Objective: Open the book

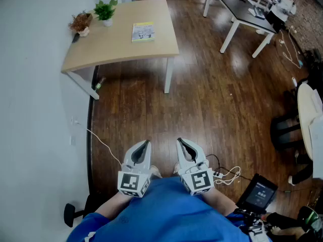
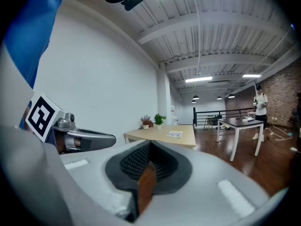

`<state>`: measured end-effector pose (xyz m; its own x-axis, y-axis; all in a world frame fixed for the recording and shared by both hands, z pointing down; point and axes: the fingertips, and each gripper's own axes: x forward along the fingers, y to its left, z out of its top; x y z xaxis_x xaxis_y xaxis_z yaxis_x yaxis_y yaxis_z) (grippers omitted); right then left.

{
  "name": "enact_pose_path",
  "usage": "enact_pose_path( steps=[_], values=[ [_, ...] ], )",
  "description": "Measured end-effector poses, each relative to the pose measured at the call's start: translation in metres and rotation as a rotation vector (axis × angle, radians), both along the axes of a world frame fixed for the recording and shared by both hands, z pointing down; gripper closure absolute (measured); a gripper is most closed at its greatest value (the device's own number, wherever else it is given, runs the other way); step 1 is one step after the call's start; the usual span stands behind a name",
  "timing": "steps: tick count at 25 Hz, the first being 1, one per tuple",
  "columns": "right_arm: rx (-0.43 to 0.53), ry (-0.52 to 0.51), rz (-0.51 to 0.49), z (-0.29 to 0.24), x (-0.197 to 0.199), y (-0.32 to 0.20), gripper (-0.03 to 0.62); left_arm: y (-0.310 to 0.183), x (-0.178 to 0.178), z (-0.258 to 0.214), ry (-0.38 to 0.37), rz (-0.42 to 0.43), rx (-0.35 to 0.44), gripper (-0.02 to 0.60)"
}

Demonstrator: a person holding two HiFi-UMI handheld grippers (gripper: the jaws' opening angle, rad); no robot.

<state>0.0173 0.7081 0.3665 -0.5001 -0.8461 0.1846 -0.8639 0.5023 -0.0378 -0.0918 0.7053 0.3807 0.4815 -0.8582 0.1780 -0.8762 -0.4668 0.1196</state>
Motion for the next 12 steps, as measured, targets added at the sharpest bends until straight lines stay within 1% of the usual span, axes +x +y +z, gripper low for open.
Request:
enact_pose_path(
  steps=[3,5,7,10,12],
  values=[
    [-0.004,0.004,0.012,0.003,-0.01,0.0,0.591,-0.001,-0.011,0.004,0.0,0.006,-0.006,0.574],
    [-0.026,0.01,0.022,0.006,-0.013,0.0,0.591,-0.004,-0.016,0.005,-0.001,0.006,-0.004,0.575],
    [-0.052,0.027,0.028,0.009,-0.012,-0.002,0.591,-0.009,-0.018,0.004,0.0,-0.003,0.001,0.574],
    [-0.068,0.049,0.026,0.014,-0.024,-0.004,0.591,-0.011,-0.035,0.009,-0.002,-0.025,0.002,0.575],
    [-0.05,0.045,0.03,0.01,-0.025,-0.012,0.591,-0.015,-0.038,0.009,-0.005,-0.037,0.005,0.574]
  ],
)
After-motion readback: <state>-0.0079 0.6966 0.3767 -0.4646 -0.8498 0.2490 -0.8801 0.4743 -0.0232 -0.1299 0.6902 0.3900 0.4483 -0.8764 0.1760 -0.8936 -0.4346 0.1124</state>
